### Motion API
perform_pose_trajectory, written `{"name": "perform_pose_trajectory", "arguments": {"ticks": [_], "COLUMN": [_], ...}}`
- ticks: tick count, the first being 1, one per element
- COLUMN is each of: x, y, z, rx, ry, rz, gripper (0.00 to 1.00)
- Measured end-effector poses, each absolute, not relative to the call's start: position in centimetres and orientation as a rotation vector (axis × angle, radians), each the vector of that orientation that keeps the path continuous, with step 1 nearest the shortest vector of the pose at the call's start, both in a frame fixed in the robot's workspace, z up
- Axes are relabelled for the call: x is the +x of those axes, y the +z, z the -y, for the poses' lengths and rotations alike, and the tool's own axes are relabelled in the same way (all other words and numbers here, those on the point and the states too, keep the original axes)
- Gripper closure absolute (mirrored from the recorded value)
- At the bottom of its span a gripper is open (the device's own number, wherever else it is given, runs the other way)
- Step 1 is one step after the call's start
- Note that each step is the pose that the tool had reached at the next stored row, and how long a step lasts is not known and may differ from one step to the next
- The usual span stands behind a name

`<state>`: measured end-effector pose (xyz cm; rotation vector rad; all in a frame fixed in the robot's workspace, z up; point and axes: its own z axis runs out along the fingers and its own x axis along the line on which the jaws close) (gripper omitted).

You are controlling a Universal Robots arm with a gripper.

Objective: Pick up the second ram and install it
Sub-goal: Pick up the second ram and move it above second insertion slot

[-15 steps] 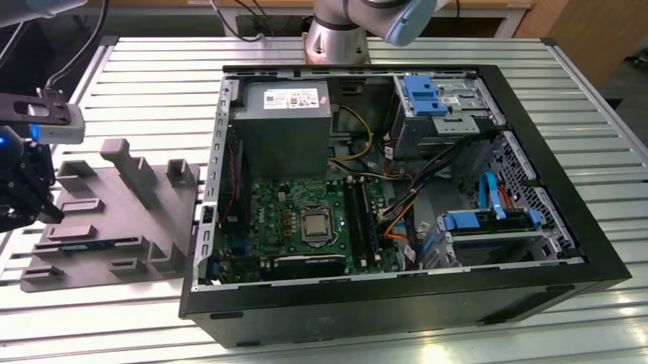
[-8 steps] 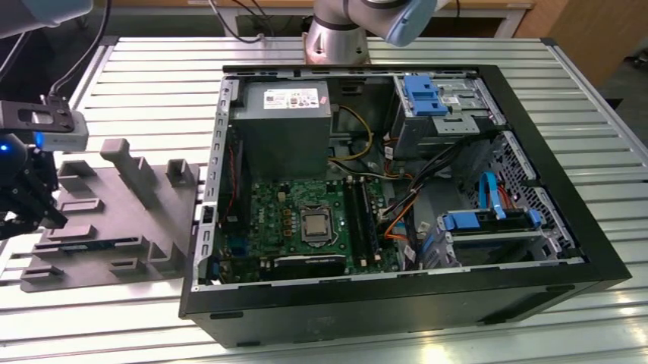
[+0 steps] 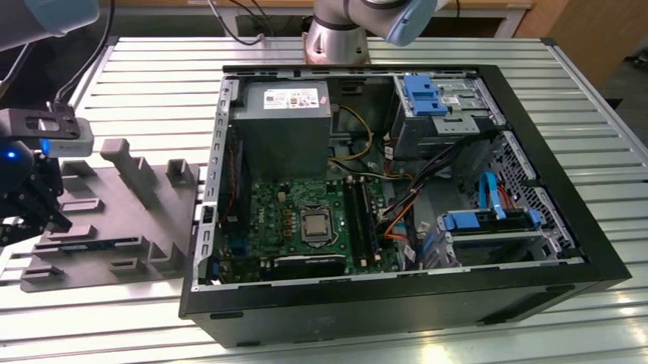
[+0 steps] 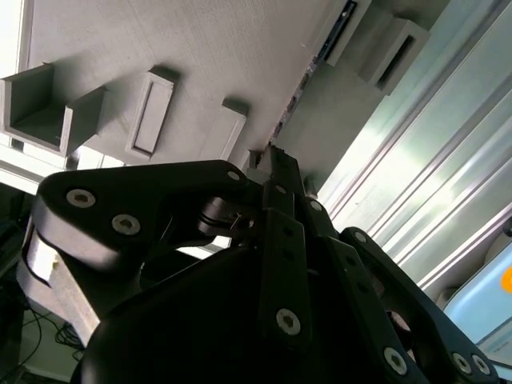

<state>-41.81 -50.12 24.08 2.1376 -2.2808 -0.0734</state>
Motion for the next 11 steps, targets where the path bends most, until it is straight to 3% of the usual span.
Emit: {"name": "perform_pose_trajectory", "arguments": {"ticks": [11], "x": [-41.47], "y": [22.99], "z": [50.36], "rx": [2.149], "ry": [-0.074], "rz": [2.270], "gripper": [0.89]}}
